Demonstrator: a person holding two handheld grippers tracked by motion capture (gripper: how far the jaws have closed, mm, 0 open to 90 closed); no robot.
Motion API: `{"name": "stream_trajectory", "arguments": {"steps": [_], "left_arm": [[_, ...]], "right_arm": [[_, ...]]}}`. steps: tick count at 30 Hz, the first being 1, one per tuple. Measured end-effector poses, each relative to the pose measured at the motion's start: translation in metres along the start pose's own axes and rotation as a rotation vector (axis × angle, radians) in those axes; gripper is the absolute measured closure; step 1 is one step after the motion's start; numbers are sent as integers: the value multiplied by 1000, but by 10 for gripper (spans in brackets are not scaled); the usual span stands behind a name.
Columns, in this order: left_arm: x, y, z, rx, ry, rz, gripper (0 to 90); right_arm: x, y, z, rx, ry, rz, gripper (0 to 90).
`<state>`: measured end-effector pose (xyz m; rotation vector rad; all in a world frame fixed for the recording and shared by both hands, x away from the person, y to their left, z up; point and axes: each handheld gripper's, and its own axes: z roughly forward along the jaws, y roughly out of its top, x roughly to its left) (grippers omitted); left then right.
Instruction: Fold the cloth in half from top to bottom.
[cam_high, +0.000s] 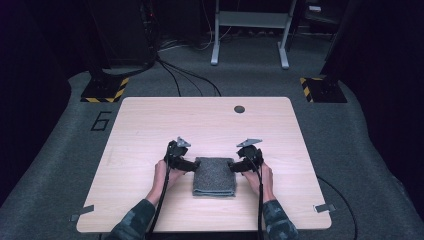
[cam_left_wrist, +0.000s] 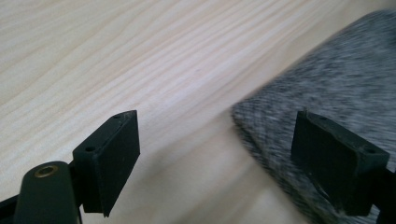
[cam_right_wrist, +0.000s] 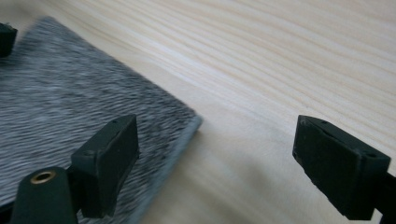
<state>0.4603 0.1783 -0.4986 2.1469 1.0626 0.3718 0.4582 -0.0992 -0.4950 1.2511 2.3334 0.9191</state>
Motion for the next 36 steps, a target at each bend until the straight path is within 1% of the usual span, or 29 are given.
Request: {"name": "stream_trajectory", "arguments": {"steps": [1,2,3,4,5,6,7,8,9,10,11,13,14,16,18,19,20,21,23,24,26,27,28,31,32,33,34,35,36], "left_arm": [[-4,-2,-5,-10,-12,2,152],[-8,-5,-9,-10,-31,13,150],[-16,-9,-11,-9,-38,32,150],[-20,-12,-12,-5,-35,44,151],[-25,-17,-11,18,-48,66,151],[-28,-21,-9,24,-45,69,151],[-31,-27,-5,58,-25,96,151],[-31,-31,-2,60,-31,91,152],[-29,-33,-2,42,-36,78,151],[-28,-33,-3,47,-42,67,147],[-27,-33,-5,34,-46,48,147],[-27,-32,-8,29,-44,52,144],[-28,-34,-15,8,-47,46,142],[-32,-37,-21,-3,-50,50,142],[-37,-42,-28,-6,-50,73,141],[-41,-45,-30,1,-29,111,140],[-45,-48,-31,4,-17,128,141],[-48,-50,-30,20,0,156,143],[-50,-52,-31,17,9,161,141],[-48,-53,-35,-1,10,143,139],[-45,-55,-42,-19,12,118,121],[-42,-58,-49,-42,13,97,118],[-40,-60,-52,-44,19,91,116],[-32,-70,-63,-57,44,69,106],[-27,-76,-68,-64,53,45,101],[-22,-80,-72,-63,60,38,98],[-19,-83,-75,-63,68,26,98],[-15,-86,-77,-67,79,19,97],[-9,-91,-82,-67,92,2,95]], "right_arm": [[3,-1,-4,-5,-2,-11,134],[8,-2,-8,-3,2,-24,133],[15,-4,-11,-1,6,-29,132],[22,-8,-13,5,23,-49,132],[27,-10,-13,8,30,-55,133],[33,-15,-12,20,31,-77,132],[36,-18,-10,36,30,-87,133],[40,-23,-6,52,20,-95,133],[41,-26,-1,65,12,-106,124],[40,-28,0,58,19,-76,123],[37,-28,0,55,32,-84,121],[37,-29,-5,35,32,-75,126],[37,-30,-9,27,35,-80,126],[39,-33,-15,8,43,-74,126],[41,-37,-20,3,44,-81,126],[43,-40,-22,-2,47,-88,126],[46,-43,-24,-4,48,-92,126],[47,-46,-25,-5,41,-95,126],[49,-49,-26,-8,40,-96,120],[49,-50,-28,-11,36,-90,119],[46,-53,-36,-22,43,-73,112],[44,-55,-40,-28,40,-59,111],[39,-59,-48,-50,33,-48,110],[27,-66,-61,-77,13,-24,109],[22,-70,-65,-83,3,-5,108],[13,-76,-71,-97,-14,24,107],[6,-80,-75,-109,-18,36,107],[3,-84,-78,-108,-30,53,107],[-3,-87,-80,-111,-40,51,106]]}}
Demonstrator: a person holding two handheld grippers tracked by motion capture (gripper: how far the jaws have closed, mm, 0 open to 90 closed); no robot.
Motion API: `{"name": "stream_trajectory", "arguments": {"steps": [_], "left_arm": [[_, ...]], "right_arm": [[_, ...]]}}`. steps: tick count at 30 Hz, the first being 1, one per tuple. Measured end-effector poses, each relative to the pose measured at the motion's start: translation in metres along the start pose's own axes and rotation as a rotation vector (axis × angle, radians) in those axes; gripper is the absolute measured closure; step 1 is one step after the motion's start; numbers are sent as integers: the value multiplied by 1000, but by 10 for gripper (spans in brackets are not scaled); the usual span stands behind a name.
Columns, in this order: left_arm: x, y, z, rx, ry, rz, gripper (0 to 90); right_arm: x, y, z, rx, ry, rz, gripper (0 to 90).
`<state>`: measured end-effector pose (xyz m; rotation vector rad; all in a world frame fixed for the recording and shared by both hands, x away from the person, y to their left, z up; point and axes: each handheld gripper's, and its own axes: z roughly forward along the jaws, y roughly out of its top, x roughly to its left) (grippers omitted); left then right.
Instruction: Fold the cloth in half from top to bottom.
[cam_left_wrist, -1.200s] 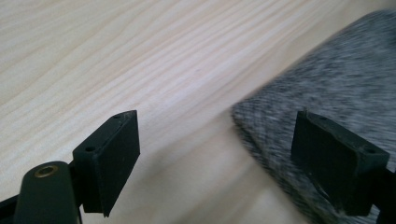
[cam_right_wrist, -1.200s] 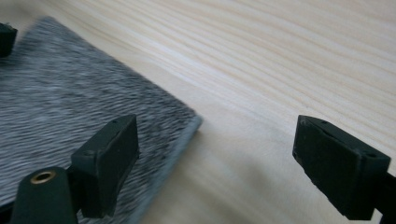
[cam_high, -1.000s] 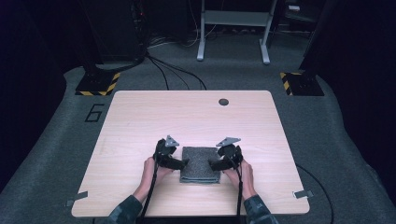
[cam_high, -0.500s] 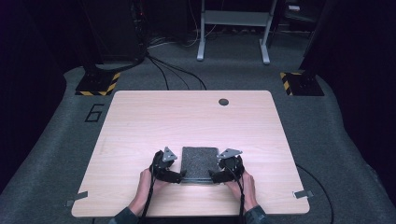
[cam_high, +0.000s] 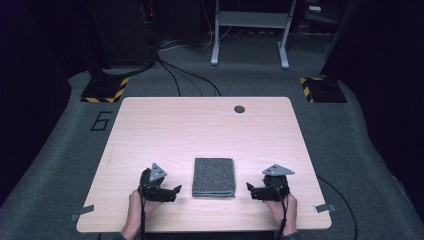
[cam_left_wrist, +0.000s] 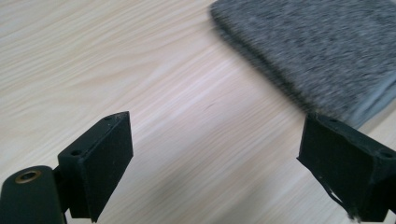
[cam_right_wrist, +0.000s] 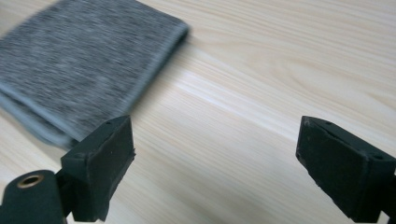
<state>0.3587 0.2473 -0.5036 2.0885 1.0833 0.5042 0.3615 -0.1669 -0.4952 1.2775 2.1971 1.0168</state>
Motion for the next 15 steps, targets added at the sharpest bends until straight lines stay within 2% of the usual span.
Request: {"name": "stream_trajectory", "arguments": {"steps": [4,9,10,12,13,15], "left_arm": [[19,-16,-13,-9,60,-51,86],[41,-30,-20,3,140,-89,75],[44,-32,-21,9,138,-98,73],[50,-36,-21,12,168,-107,72],[53,-38,-21,18,166,-114,72],[56,-41,-18,21,182,-117,71]], "right_arm": [[-24,-17,-11,3,-42,61,105],[-49,-35,-16,12,-109,90,96],[-53,-37,-17,12,-121,104,95],[-60,-41,-18,8,-130,124,94],[-64,-43,-18,14,-144,133,93],[-70,-46,-16,29,-154,132,92]]}}
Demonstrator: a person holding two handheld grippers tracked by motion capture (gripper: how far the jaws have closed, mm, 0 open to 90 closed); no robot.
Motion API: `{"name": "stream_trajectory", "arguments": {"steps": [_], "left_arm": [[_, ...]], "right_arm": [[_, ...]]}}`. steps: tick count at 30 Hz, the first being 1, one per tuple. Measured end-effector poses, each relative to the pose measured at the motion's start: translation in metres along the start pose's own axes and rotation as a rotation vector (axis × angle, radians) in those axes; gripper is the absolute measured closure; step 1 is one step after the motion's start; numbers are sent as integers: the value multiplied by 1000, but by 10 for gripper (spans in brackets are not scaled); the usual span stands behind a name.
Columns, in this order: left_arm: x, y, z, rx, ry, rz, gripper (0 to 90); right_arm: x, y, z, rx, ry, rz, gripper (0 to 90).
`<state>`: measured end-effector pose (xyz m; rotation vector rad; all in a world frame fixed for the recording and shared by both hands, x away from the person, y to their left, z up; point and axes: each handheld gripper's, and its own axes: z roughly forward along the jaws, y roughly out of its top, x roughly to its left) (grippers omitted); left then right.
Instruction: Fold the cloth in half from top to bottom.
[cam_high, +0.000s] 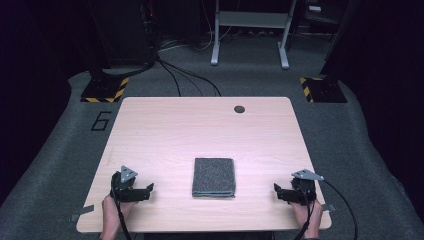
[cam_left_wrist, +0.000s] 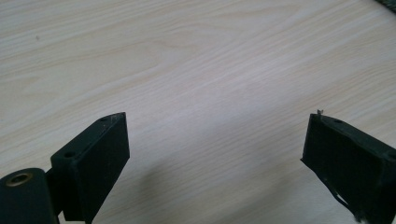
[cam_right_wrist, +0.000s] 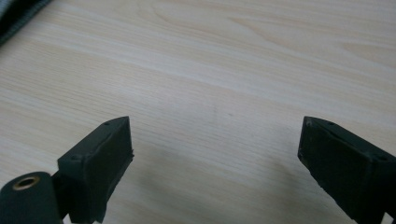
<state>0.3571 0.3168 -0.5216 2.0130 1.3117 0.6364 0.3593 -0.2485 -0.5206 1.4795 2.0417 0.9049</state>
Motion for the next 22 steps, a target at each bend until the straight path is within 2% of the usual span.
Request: {"name": "stream_trajectory", "arguments": {"steps": [1,3,4,5,6,9,12,22], "left_arm": [[2,-1,1,11,-6,3,70],[2,-3,5,-1,6,-7,66],[2,-5,5,10,11,1,66],[3,-6,6,-2,7,-9,61],[4,-6,6,10,-3,-18,63],[5,-7,6,-1,5,-21,58],[8,-6,8,12,-14,-47,58],[9,-4,11,2,-11,-44,58]], "right_arm": [[-2,-1,1,3,3,5,92],[-5,-3,4,25,3,13,86],[-6,-4,5,18,-6,7,93],[-7,-6,4,10,-13,1,98],[-6,-6,4,7,-14,5,95],[-5,-7,5,-2,-17,2,87],[-6,-6,6,0,-9,-14,80],[-7,-5,7,6,-11,-6,42]]}}
